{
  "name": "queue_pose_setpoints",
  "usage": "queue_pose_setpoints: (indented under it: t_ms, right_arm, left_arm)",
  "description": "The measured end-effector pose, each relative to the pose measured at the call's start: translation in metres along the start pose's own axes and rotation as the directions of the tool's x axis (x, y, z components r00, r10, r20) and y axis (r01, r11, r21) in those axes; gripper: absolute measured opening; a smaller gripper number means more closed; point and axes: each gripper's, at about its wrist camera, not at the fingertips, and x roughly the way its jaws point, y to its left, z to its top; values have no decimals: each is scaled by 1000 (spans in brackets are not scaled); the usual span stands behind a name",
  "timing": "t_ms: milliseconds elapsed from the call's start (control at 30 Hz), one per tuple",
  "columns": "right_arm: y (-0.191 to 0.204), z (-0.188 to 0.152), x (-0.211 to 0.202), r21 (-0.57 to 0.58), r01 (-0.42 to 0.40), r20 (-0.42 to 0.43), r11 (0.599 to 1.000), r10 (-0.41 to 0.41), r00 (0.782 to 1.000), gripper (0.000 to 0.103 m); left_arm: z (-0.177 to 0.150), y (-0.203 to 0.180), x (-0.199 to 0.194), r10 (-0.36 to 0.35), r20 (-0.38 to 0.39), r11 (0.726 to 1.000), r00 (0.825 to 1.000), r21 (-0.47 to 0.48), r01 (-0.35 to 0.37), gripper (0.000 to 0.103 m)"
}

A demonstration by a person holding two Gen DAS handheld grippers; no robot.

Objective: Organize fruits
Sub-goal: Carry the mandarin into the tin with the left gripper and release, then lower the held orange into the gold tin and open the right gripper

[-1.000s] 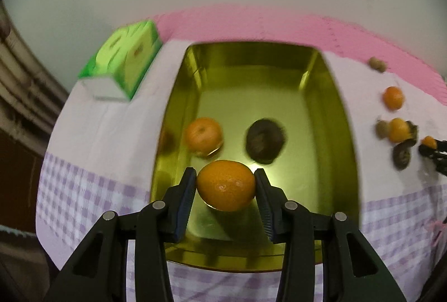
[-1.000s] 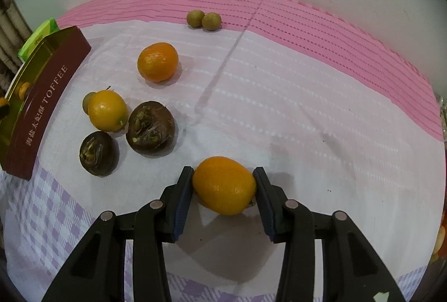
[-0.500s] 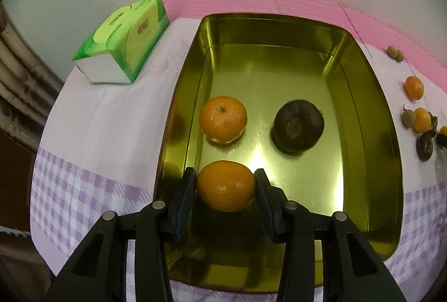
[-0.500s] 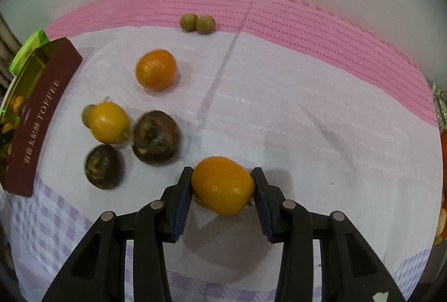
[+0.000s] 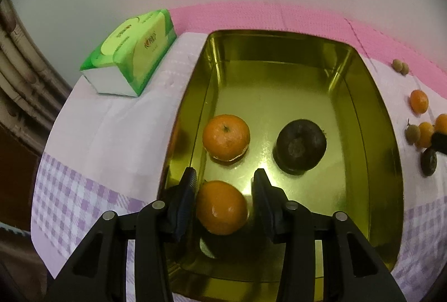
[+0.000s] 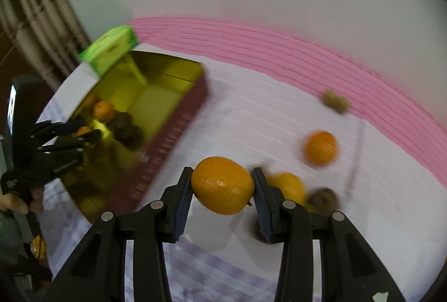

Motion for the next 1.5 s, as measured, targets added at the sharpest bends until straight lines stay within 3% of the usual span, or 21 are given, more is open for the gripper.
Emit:
queue_pose_setpoints:
  t_ms: [333,433,633,767,1133,1333,1500]
  right_arm:
    - [60,15,22,-102,-46,-16,994,45,999,39]
    - [75,21,29,-134,-44,-17,990,42,999,39]
    - [107,33,37,-230,-53,-29,972,47,998,39]
    - [124,35,50,-267,-53,-53,962,41,998,39]
    - [135,40,93,-273,-29,-110,962,-2,994,39]
    - [138,43,96,-269,-30,-100,963,3,995,41]
    - [135,45,76,-242,-56,-62,969,42,997,44]
  left_arm:
    - [-4,8,-41,-32,102,999,994,-40,36,69]
    - [0,29,-57,45,168,994,985,-110,-27,76]
    - [-1,77,-64,149,195,956,969,-279,-91,77]
    - [-4,91,-54,122,157,948,980,-312,-68,77]
    - [-5,72,-43,77,118,967,990,-251,-45,77]
    - [-4,67,-40,78,107,969,991,-242,-50,77]
    - [-4,63,-40,76,99,971,992,-232,-51,77]
